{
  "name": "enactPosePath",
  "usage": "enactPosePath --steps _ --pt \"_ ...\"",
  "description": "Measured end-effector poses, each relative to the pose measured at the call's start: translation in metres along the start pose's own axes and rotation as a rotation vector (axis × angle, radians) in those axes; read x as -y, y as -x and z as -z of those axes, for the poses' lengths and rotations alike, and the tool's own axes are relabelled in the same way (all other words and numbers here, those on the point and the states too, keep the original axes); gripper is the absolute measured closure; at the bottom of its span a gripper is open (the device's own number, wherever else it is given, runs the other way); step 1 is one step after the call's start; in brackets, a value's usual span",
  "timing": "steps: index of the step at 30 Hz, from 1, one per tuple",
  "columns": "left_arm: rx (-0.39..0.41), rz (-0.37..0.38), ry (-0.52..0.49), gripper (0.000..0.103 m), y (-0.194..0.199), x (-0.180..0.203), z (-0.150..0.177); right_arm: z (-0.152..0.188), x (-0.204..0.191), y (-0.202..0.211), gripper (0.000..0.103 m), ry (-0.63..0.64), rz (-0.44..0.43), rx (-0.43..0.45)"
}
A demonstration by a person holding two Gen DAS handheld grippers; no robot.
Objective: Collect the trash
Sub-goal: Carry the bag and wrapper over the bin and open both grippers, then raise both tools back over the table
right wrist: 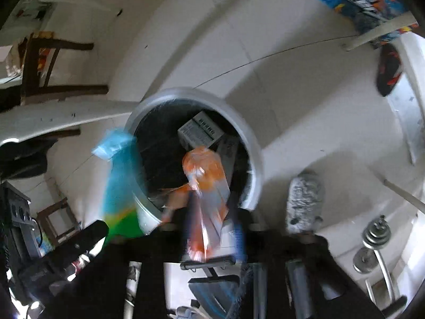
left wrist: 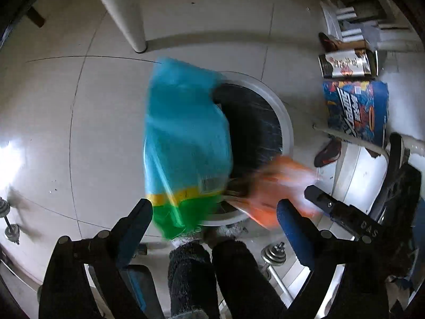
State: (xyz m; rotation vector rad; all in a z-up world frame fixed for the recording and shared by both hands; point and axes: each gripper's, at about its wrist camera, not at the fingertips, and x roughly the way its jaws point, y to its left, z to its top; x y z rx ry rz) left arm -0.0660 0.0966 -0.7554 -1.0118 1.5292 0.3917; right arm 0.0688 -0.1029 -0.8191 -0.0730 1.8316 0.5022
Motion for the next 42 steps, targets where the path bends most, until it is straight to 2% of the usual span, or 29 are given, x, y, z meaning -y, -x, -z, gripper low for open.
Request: enactPosePath --steps 1,2,6,8,15,22,31,37,42 --pt "0.010 -0.007 0.002 0.008 0.003 -0.001 0.002 0.001 0.000 -0.002 0.017 0.009 -0.015 -0.001" --pt "0.040 -0.027 -0.002 0.008 0.008 -0.001 0.005 0.003 -0.001 -0.003 0.008 0.022 -0.010 -0.008" --pt "0.158 -0.184 -0.068 0.008 0.037 0.000 0.024 0.017 -0.011 0.012 0.006 0.128 0.109 0.019" --pt "0.181 -0.222 -0.079 0.008 0.045 0.000 0.031 0.024 -0.018 0.024 0.006 0.170 0.156 0.042" --pt "0.190 -0.258 -0.085 0.008 0.075 0.013 0.058 0.047 -0.048 0.071 0.006 0.293 0.352 0.094" --pt "0.208 -0.253 -0.074 0.008 0.135 0.034 0.089 0.076 -0.072 0.139 0.006 0.319 0.350 0.115" --pt "0.250 -0.231 -0.106 0.008 0.244 0.063 0.140 0.130 -0.114 0.265 0.006 0.355 0.332 0.173" --pt "0.282 -0.235 -0.126 0.008 0.307 0.079 0.169 0.161 -0.134 0.345 0.006 0.368 0.305 0.195" --pt "0.322 -0.227 -0.128 0.008 0.351 0.091 0.185 0.181 -0.152 0.402 0.006 0.363 0.237 0.205"
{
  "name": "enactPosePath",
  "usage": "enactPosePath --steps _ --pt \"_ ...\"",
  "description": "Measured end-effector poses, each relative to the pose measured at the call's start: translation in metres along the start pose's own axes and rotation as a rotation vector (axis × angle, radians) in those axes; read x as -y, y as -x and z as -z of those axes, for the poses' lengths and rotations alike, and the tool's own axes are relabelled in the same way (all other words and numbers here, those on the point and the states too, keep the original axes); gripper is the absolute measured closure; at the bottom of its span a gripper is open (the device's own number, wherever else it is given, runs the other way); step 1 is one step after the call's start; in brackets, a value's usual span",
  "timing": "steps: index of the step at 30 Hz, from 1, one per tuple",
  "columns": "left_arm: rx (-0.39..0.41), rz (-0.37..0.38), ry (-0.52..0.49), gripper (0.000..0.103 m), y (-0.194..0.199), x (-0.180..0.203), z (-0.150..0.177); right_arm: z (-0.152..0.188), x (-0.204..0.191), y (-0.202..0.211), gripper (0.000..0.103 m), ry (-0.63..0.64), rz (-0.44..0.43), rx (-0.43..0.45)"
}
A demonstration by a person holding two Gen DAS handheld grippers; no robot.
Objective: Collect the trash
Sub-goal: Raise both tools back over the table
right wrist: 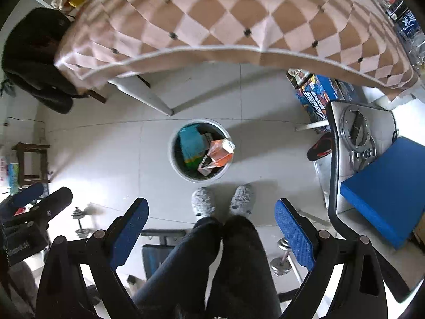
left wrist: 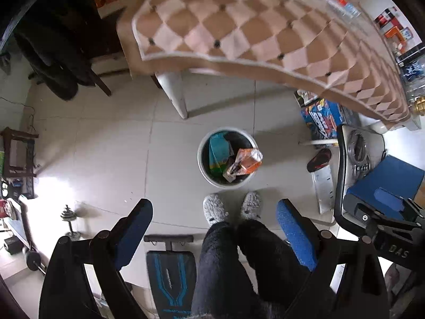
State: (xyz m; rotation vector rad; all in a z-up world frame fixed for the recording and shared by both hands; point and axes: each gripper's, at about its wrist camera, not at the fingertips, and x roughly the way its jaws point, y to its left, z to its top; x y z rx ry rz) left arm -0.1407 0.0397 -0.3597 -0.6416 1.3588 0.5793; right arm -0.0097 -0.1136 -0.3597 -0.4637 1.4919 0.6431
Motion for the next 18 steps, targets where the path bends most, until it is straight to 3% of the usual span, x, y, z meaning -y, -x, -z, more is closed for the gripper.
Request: enactPosePath --steps 4,8,13,15,18 --pt "0.068 -0.014 0.004 0.008 0.038 0.008 -0.020 -0.013 -0.001 0.044 0.006 -0.041 -0.048 0.067" --pt "0.145 -0.013 0.007 0.008 0.062 0.020 -0.053 -0.048 0.008 0.075 0.006 -0.101 -0.102 0.119" --pt "0.240 -0.096 -0.024 0.006 0.073 0.048 -0.118 -0.119 0.041 0.100 0.006 -0.163 -0.085 0.187" --pt "0.251 -0.100 -0.026 0.000 0.068 0.064 -0.154 -0.154 0.066 0.106 0.006 -0.195 -0.077 0.199" --pt "0.247 -0.104 -0.017 0.000 0.053 0.087 -0.206 -0.215 0.110 0.104 0.006 -0.234 -0.046 0.198"
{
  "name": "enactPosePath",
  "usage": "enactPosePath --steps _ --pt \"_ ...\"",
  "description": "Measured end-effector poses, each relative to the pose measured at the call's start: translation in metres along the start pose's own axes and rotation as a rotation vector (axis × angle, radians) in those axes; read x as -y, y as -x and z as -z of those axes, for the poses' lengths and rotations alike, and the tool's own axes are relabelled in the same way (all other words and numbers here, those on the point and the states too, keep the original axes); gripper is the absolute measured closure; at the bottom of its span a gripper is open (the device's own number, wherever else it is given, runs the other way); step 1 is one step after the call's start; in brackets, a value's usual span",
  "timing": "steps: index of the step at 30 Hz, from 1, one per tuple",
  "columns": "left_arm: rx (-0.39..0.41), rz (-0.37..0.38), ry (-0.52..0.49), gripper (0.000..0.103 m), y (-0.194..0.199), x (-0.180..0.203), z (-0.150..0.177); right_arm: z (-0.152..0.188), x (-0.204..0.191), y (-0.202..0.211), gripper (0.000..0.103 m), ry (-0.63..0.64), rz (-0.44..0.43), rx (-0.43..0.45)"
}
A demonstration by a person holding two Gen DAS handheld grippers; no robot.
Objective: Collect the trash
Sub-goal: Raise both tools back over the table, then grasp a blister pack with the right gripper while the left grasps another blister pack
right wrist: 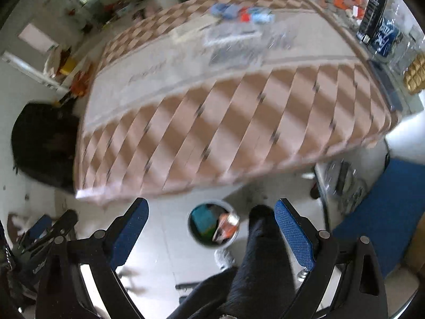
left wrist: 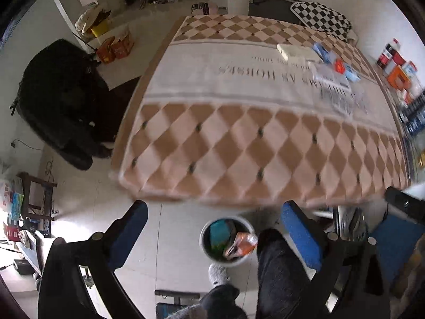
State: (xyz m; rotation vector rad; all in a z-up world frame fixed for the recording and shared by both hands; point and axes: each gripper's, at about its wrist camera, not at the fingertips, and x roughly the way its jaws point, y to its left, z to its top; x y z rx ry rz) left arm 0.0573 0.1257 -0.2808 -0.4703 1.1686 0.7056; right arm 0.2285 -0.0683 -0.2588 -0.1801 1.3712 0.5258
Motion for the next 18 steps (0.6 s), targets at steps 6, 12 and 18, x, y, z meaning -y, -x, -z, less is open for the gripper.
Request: enactPosePath --steps 6,12,18 --pt "-0.087 -0.022 0.005 0.000 -0.069 0.069 -0.089 -0.157 0.081 -0.070 0.006 -0.129 0.053 -0.058" --pt "-0.213 -0.044 -0.007 0.000 -0.152 0.132 -0.157 -0.269 0.130 -0.150 0.006 -0.198 0.094 -0.151" --pt "-0.296 -0.049 0.030 0.000 -0.198 0.155 -0.188 -0.312 0.126 -0.196 0.017 -0.186 0.135 -0.182"
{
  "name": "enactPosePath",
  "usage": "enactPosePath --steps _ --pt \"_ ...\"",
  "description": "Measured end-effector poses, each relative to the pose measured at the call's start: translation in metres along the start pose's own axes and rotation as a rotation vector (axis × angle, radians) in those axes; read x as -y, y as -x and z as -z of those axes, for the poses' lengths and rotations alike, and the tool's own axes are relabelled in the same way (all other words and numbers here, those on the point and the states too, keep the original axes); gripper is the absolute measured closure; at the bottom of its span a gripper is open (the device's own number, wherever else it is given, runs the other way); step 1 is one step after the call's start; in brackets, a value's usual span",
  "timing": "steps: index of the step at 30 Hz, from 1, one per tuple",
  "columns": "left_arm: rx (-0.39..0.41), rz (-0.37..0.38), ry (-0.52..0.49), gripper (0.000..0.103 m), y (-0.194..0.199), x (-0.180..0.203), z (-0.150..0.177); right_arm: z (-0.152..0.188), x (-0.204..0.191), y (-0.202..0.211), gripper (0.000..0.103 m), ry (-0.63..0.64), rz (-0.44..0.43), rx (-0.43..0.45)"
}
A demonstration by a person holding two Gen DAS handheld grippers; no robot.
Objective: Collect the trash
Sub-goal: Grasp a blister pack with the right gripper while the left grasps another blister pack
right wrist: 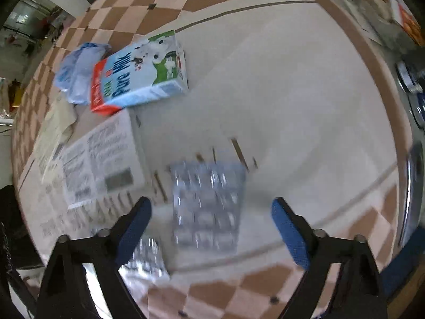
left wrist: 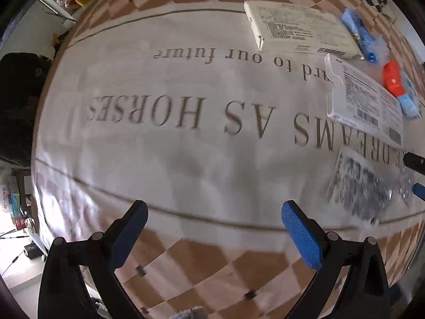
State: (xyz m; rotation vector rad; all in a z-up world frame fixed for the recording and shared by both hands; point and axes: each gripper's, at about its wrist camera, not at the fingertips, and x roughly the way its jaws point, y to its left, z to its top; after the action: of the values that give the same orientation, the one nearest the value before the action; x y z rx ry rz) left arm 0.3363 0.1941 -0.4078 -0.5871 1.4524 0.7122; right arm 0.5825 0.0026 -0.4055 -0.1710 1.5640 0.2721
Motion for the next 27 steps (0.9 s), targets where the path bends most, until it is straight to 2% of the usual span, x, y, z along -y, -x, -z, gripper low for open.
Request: enactPosePath --steps 1,3,4,5,7,10,14,18,20,21,23,24,25,27 --pt "-0.007 -0.001 -0.007 0.000 -0.002 0.003 -0.003 -0.003 -0.006 0.000 0.021 0.014 0.015 0.018" --pt "0.005 -0.011 -0.056 0.000 0.000 0.011 -0.006 -0.004 -0.017 0.001 0.036 0.049 0.086 0.038" --pt "0.028 -0.022 -0.108 0.000 0.004 0.018 -0.008 -0.004 -0.020 0.002 0.043 0.067 0.093 0.046" --pt "0.060 -0.034 -0.184 0.000 0.011 0.029 -0.009 -0.004 -0.022 0.001 0.043 0.085 0.082 0.036" --pt "0.116 -0.040 -0.354 0.000 0.022 0.052 -0.008 -0.002 -0.017 0.003 0.043 0.099 0.069 0.015" --pt "0.192 -0.071 -0.675 0.001 0.039 0.095 0.004 0.004 0.006 0.009 0.043 0.085 0.042 -0.011" --pt "0.174 -0.053 -1.111 0.001 0.045 0.154 0.036 0.015 0.038 0.010 0.043 0.057 0.022 -0.082" --pt "0.123 -0.080 -1.395 0.001 0.033 0.190 0.057 0.020 0.058 0.006 0.043 0.031 0.029 -0.123" --pt "0.107 -0.107 -1.465 0.002 0.023 0.202 0.059 0.020 0.063 0.005 0.043 0.016 0.030 -0.130" --pt "0.084 -0.103 -1.480 0.006 0.019 0.206 0.059 0.020 0.066 0.004 0.043 0.009 0.029 -0.130" --pt "0.044 -0.056 -1.489 0.014 0.020 0.215 0.053 0.022 0.076 0.004 0.043 -0.005 0.020 -0.127" --pt "0.017 -0.030 -1.489 0.029 0.020 0.216 0.050 0.022 0.076 0.003 0.043 -0.011 0.014 -0.127" --pt "-0.027 0.013 -1.482 0.036 0.022 0.217 0.049 0.025 0.081 0.004 0.043 -0.015 0.008 -0.127" --pt "-0.024 0.003 -1.465 0.036 0.024 0.221 0.050 0.029 0.089 0.003 0.043 -0.017 0.000 -0.127"
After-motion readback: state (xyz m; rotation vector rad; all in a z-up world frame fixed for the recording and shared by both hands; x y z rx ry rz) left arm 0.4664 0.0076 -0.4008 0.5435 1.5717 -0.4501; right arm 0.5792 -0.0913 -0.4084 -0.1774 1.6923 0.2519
